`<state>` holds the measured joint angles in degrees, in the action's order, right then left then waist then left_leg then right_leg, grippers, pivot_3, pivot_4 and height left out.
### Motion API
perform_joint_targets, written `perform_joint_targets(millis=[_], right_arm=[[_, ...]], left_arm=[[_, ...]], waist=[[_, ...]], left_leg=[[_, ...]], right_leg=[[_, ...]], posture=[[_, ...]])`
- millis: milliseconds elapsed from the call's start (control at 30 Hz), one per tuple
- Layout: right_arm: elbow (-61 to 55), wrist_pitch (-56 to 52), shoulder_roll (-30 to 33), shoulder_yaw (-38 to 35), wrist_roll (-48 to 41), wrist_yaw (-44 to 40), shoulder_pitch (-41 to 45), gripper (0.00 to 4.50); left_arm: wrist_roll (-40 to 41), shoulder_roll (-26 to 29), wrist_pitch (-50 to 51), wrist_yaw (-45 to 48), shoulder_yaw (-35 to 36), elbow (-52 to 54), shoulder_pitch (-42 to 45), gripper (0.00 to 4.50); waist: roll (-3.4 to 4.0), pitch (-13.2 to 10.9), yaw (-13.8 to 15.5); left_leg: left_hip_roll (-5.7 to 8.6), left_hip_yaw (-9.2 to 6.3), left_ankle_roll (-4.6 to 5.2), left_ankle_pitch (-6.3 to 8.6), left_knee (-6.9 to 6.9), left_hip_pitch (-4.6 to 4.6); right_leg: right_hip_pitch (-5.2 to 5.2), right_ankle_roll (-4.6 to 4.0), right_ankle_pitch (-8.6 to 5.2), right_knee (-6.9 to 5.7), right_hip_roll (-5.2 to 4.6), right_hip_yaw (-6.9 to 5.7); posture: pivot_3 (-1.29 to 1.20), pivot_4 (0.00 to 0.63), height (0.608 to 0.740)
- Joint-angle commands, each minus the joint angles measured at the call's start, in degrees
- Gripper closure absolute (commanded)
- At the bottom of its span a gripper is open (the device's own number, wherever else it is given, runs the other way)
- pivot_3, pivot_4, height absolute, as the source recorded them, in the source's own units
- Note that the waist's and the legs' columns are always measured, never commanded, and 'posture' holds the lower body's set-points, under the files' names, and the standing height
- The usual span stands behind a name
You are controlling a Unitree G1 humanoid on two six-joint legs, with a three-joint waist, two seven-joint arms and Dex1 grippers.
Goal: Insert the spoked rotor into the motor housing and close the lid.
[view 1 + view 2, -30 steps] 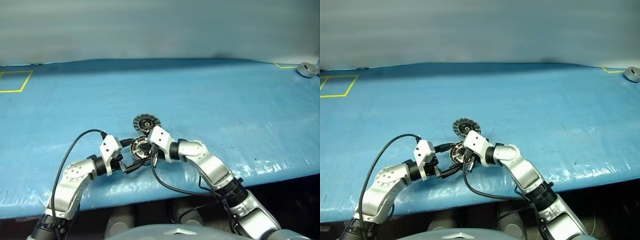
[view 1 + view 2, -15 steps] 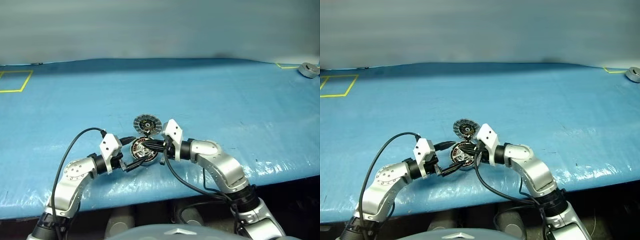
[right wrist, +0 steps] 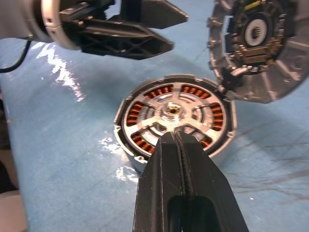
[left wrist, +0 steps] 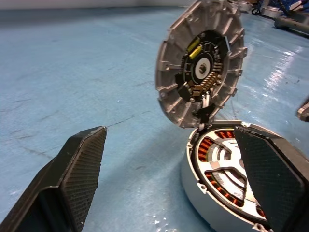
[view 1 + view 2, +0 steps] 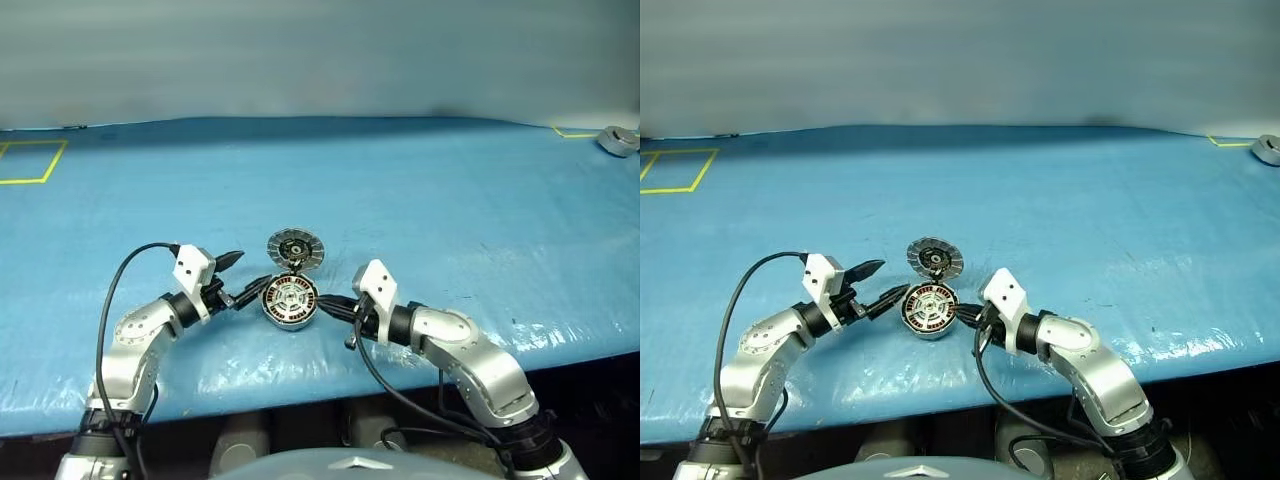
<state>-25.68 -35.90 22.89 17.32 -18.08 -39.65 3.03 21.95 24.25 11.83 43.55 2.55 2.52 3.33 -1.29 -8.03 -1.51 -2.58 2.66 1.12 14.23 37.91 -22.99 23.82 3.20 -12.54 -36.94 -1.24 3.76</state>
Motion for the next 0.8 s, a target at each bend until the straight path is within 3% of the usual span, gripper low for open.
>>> perform_joint_targets(millis=[33,333,600,800], right_arm=[[-1.42,0.11,-0.21,-0.53,-0.97,0.18,1.1,4.5],[-0.83,0.12,1.17,0.1,-0.23,0.26,1.95,4.5],[-2.6,-2.23,3.04,-0.53,-2.29,-1.1,0.72,4.5],[-5.41,-2.14,5.22,-2.38,-2.96,0.19,-2.07,4.5]], left_arm=[[0.4,-0.71,-2.1,0.27,1.38,-3.07,3.81,1.57],[-4.49,-1.73,-7.95,6.4,-2.29,-23.95,22.95,4.49],[-7.64,-2.74,-10.97,17.42,-7.76,-33.38,36.51,4.49],[-11.74,-1.25,-14.09,27.65,-14.23,-32.4,39.19,4.49]], waist=[[-0.02,0.0,0.13],[-0.1,-0.04,0.69],[-0.11,-0.05,0.75],[-0.11,-0.05,0.64]], left_leg=[[0.01,0.0,0.0,0.0,0.02,0.0],[0.07,-0.05,0.0,0.0,0.0,-0.09],[0.13,-0.24,0.01,0.0,0.09,-0.61],[0.17,-0.3,0.01,0.0,0.11,-0.79]], right_leg=[[-0.02,0.01,0.01,0.01,-0.01,0.0],[0.0,0.01,0.04,0.04,0.02,-0.02],[0.34,-0.04,0.2,0.09,0.12,-0.02],[0.5,-0.01,0.2,0.07,0.13,0.0]], posture=[[0.0,0.15,0.74],[0.0,0.15,0.74],[0.0,0.15,0.74],[0.0,0.15,0.74]])
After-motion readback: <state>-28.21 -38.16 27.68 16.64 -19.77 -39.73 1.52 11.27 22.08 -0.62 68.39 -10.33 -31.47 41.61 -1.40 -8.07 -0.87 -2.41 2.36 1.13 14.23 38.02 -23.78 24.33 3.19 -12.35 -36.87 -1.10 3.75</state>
